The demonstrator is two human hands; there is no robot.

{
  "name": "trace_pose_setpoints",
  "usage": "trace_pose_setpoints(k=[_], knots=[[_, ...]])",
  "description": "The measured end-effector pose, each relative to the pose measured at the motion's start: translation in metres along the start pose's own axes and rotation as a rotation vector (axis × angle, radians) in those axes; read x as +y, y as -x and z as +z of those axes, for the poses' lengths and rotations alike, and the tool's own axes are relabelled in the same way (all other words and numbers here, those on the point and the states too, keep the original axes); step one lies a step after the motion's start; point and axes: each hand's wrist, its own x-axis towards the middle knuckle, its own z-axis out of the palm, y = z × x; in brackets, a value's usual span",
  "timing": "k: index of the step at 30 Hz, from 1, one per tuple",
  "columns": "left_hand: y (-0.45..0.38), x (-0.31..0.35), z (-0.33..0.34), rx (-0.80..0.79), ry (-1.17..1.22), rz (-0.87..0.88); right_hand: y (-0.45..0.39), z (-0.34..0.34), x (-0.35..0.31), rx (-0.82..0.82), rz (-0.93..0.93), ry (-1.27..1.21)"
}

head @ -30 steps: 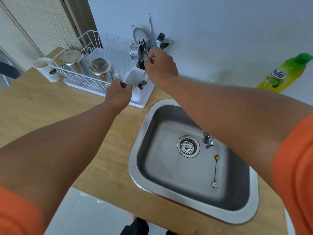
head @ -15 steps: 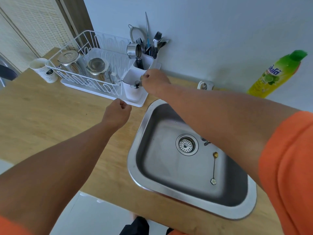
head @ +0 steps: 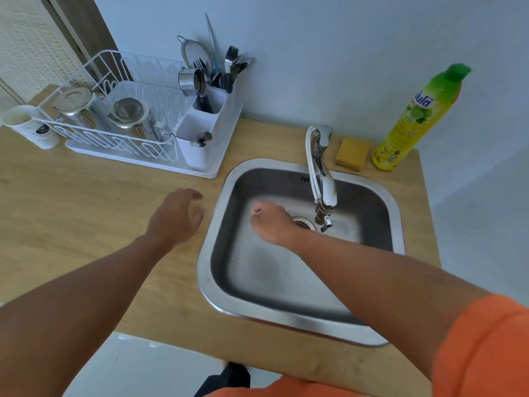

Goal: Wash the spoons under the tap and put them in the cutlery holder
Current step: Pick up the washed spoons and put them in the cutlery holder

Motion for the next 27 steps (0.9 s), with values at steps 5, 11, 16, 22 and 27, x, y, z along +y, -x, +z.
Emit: trace_pose_setpoints(k=[5,11,16,22,27], knots=[[0.015,-0.003,0.006,-0.01,-0.173,0.2,0.029,0.011,0.083,-0.034,0.053,0.06],[0.03,-0.019,0.02,-0.075,-0.226,0.208,0.051,-0.014,0.164,0.018,0.279,0.189],[0.034,-0.025,0.029,-0.114,-0.222,0.171,0.051,-0.026,0.197,0.054,0.455,0.215],[0.033,-0.025,0.029,-0.146,-0.261,0.15,0.049,-0.027,0.21,0.126,0.568,0.172],[0.032,-0.026,0.029,-0.163,-0.28,0.142,0.051,-0.018,0.218,0.144,0.655,0.173]])
